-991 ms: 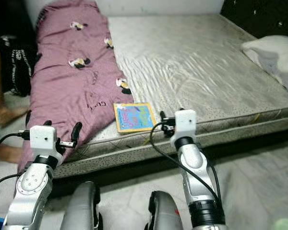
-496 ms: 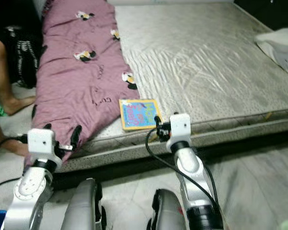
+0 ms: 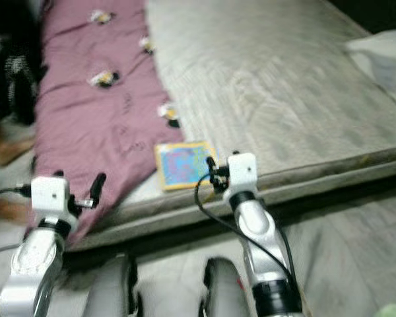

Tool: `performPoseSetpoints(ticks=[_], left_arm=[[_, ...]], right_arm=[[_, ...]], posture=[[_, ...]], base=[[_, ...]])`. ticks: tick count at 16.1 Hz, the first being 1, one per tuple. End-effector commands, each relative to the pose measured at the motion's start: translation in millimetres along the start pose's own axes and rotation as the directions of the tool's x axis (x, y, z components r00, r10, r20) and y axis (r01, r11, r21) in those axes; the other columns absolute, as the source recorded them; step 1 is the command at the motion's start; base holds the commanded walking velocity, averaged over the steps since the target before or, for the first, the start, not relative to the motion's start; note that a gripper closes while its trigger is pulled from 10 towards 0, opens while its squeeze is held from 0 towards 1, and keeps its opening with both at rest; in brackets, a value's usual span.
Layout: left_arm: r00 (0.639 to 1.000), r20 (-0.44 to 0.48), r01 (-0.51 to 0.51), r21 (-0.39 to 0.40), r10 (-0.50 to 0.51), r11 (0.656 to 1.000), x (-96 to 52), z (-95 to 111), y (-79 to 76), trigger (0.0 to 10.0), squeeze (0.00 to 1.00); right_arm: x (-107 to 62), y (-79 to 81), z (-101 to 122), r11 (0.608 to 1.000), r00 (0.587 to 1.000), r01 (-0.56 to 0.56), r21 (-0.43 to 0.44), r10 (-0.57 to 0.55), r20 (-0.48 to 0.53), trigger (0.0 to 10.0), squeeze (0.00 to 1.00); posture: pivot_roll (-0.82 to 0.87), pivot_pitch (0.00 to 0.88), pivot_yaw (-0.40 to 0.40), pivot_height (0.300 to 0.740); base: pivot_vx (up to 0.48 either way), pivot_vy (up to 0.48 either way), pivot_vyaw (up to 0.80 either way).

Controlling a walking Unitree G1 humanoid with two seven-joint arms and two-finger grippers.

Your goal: Clean up the room

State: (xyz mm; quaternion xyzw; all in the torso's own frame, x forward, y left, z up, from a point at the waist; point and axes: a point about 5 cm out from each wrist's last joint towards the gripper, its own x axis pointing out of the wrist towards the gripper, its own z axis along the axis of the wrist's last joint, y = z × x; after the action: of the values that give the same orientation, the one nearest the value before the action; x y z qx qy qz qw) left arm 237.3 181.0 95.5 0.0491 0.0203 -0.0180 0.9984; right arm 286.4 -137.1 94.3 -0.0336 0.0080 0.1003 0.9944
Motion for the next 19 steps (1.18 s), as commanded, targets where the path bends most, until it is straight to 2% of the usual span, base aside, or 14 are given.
performPoseSetpoints(ticks=[1,3,8,10,15,19], left_arm=[[1.0,-0.02,0.021,-0.012,-0.021,1.0,-2.8,-3.3,-3.7,10.0,0.0],[1.0,-0.024,0.02,-0.011,-0.02,1.0,-3.2,-3.7,-3.6,10.0,0.0],[0.999,-0.041,0.004,-0.009,-0.004,1.0,-0.9,-5.9,-4.0,10.0,0.0],[0.999,-0.042,0.0,-0.012,-0.001,1.0,0.5,-5.9,-3.2,10.0,0.0],[0.999,-0.035,-0.012,-0.011,0.012,1.0,5.0,-3.6,-0.8,10.0,0.0],[0.999,-0.008,-0.039,-0.025,0.039,0.999,9.7,5.5,-1.5,10.0,0.0]], right_arm=[[-2.4,-4.5,-1.3,1.0,1.0,0.019,-0.004,-0.02,-0.01,10.0,0.0],[-2.9,-4.9,-2.0,1.0,1.0,0.02,-0.005,-0.02,-0.012,10.0,0.0],[-3.6,-6.0,-3.9,0.999,0.999,0.035,0.018,-0.034,-0.023,10.0,0.0],[-4.1,-5.1,-5.5,0.998,0.999,0.036,0.048,-0.035,-0.03,10.0,0.0],[-3.9,-7.1,-6.1,0.999,0.999,0.033,0.029,-0.032,-0.029,10.0,0.0],[-3.5,-4.1,-8.2,0.999,0.999,0.026,0.024,-0.025,-0.039,10.0,0.0]], posture=[[0.0,0.133,-0.028,0.635],[0.0,0.132,-0.027,0.635],[0.0,0.131,-0.027,0.635],[0.0,0.131,-0.027,0.621],[0.01,0.122,-0.029,0.582],[0.01,0.121,-0.026,0.582]], base=[[0.315,0.0,0.0],[0.311,0.0,0.0],[0.0,0.0,0.0],[0.0,0.0,0.0],[0.0,0.0,0.0],[0.0,0.0,0.0]])
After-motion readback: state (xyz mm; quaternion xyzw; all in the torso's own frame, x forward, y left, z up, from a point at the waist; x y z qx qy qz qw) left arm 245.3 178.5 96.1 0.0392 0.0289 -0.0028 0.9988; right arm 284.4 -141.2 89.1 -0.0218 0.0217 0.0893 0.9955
